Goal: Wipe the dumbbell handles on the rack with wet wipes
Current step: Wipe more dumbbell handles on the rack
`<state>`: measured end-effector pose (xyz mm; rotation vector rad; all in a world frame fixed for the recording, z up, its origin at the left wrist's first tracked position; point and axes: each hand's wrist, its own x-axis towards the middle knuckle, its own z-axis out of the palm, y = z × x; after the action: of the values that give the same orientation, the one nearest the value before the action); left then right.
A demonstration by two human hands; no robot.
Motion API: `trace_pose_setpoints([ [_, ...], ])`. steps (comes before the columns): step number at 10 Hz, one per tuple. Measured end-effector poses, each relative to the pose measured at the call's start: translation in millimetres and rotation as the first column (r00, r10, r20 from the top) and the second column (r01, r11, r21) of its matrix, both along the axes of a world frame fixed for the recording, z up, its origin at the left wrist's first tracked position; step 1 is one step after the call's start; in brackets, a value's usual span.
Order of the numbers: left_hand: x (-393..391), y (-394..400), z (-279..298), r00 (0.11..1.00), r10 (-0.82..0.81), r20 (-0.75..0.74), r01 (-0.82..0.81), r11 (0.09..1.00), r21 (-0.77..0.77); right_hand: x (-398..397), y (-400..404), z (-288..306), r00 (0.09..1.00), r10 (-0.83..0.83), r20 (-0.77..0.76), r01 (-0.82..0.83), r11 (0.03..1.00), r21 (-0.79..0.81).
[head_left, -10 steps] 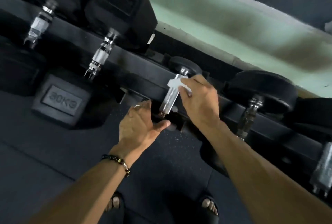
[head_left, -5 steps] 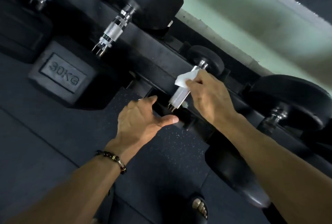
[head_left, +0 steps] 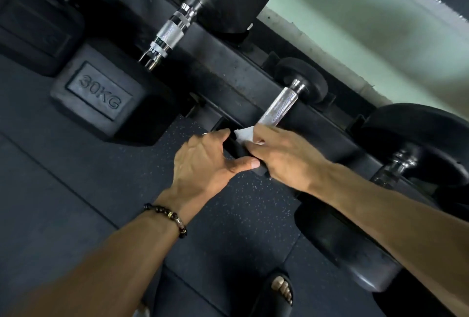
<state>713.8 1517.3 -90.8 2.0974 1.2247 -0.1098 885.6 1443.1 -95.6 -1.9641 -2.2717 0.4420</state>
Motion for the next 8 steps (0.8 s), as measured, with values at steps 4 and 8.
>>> trace_pose_setpoints([
  [4, 4.9, 0.2, 9.9, 0.998, -0.028, -0.06, 0.027, 0.999, -0.017, -4.8, -10.5, 6.7, 0.988, -0.115, 0.103, 0.11, 0.993, 0.05],
  [8, 5.5, 5.8, 13.8, 0.998, -0.058, -0.018, 0.057, 0.998, -0.029, -4.2, -27.6, -4.2, 0.966, -0.237, -0.101, 0.247, 0.964, 0.099],
])
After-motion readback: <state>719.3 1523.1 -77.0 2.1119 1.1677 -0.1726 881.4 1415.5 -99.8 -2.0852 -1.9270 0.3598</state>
